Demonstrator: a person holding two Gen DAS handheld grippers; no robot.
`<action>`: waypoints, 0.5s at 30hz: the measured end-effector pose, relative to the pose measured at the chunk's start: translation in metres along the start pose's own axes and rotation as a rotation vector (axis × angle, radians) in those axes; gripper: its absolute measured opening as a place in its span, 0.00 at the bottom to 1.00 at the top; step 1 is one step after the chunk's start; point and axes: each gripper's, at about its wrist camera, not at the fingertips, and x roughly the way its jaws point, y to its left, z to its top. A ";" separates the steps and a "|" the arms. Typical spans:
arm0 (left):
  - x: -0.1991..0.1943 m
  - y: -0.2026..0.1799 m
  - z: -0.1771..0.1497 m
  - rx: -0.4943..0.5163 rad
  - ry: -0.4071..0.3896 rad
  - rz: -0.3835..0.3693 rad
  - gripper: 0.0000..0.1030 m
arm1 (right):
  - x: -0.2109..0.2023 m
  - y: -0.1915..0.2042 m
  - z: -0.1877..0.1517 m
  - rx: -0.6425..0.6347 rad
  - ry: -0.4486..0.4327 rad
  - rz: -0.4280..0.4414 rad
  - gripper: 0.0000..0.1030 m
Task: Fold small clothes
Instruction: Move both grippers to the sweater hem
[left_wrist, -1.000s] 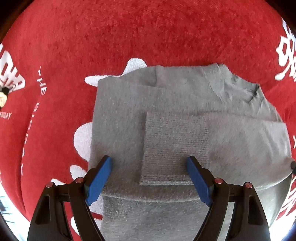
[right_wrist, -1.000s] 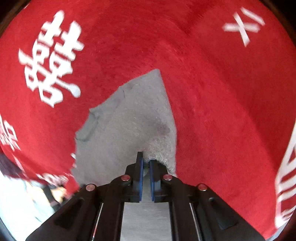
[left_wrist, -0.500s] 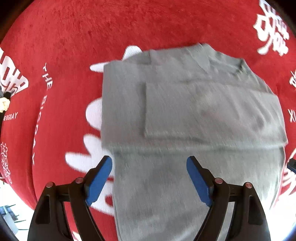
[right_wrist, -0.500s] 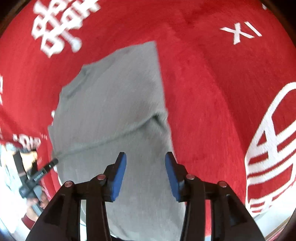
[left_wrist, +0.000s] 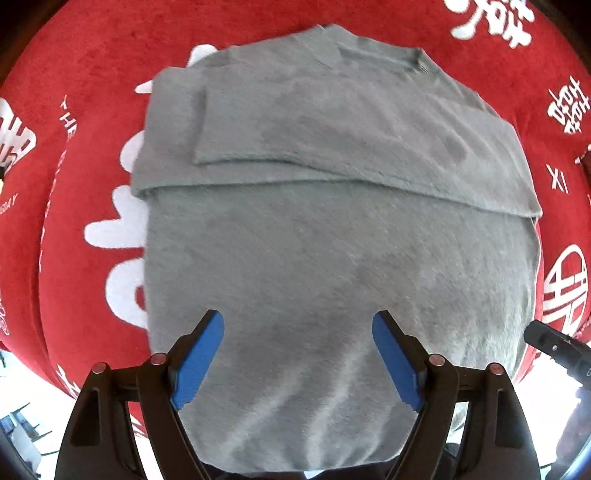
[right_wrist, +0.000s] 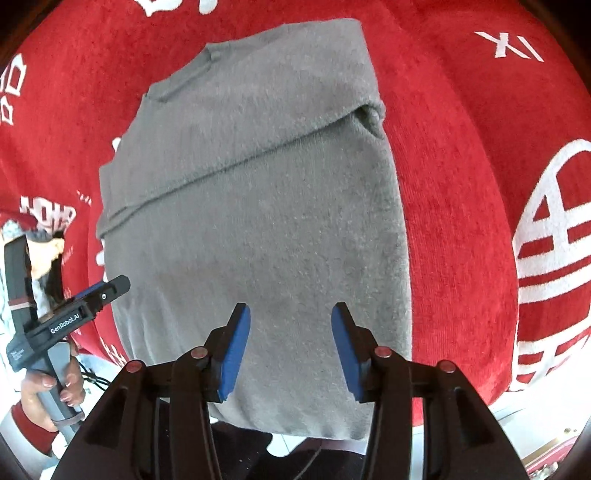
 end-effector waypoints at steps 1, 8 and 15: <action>0.000 -0.005 -0.001 0.002 0.004 0.003 0.81 | 0.001 -0.001 0.001 -0.009 0.005 0.000 0.48; -0.008 -0.037 -0.010 -0.041 0.001 0.018 0.81 | -0.008 -0.015 0.008 -0.076 0.029 0.018 0.50; -0.016 -0.065 -0.030 -0.091 -0.011 0.026 0.81 | -0.008 -0.019 0.010 -0.178 0.062 0.023 0.53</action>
